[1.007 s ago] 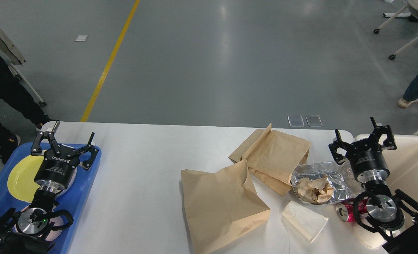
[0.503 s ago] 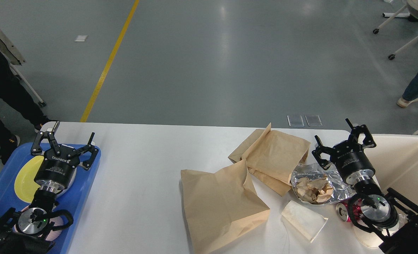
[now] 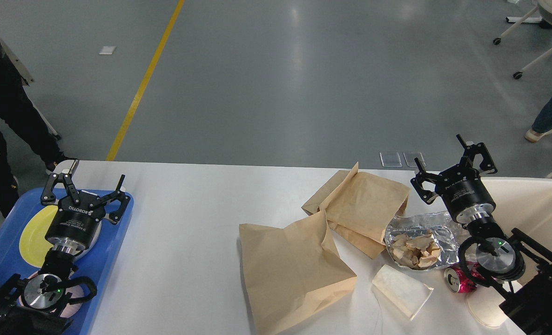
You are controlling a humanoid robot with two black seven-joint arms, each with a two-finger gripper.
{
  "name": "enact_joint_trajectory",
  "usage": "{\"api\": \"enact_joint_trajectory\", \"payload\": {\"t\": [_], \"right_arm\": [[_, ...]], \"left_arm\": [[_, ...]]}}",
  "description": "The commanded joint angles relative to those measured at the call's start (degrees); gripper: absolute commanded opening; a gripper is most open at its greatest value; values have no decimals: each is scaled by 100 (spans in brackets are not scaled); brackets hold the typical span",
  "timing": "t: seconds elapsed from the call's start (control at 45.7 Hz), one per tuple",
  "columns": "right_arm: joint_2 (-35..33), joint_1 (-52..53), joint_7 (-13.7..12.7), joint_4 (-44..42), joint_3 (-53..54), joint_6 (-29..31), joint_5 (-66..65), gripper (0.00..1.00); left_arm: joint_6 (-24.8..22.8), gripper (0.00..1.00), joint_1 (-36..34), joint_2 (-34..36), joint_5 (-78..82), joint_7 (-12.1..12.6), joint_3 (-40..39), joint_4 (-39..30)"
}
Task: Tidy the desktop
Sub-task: 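Raise the right gripper up away from the snacks, then move the right gripper down onto the large brown paper bag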
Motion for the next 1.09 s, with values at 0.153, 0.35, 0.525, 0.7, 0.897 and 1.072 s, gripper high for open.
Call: {"api": "enact_joint_trajectory", "payload": {"t": [0.153,0.35,0.525,0.7,0.897,1.072], "right_arm": [[-1127,1072,79,80,-2012,191,17,100],[-1814,3558,71,-105,-5447,491,25,100],[-1271,5897,62,-105,-8524,579,61,100],[-207,7462,62,-43,-10855,614,96,100],[839,8587,0,431,-11989,1395,78,100],[1534,9993,-368,897,-12614,2546,69,100]], "left_arm": [[0,97,0,0,0,0,0,0],[0,97,0,0,0,0,0,0],[0,97,0,0,0,0,9,0],[0,97,0,0,0,0,0,0],[0,97,0,0,0,0,9,0],[0,97,0,0,0,0,9,0]]}}
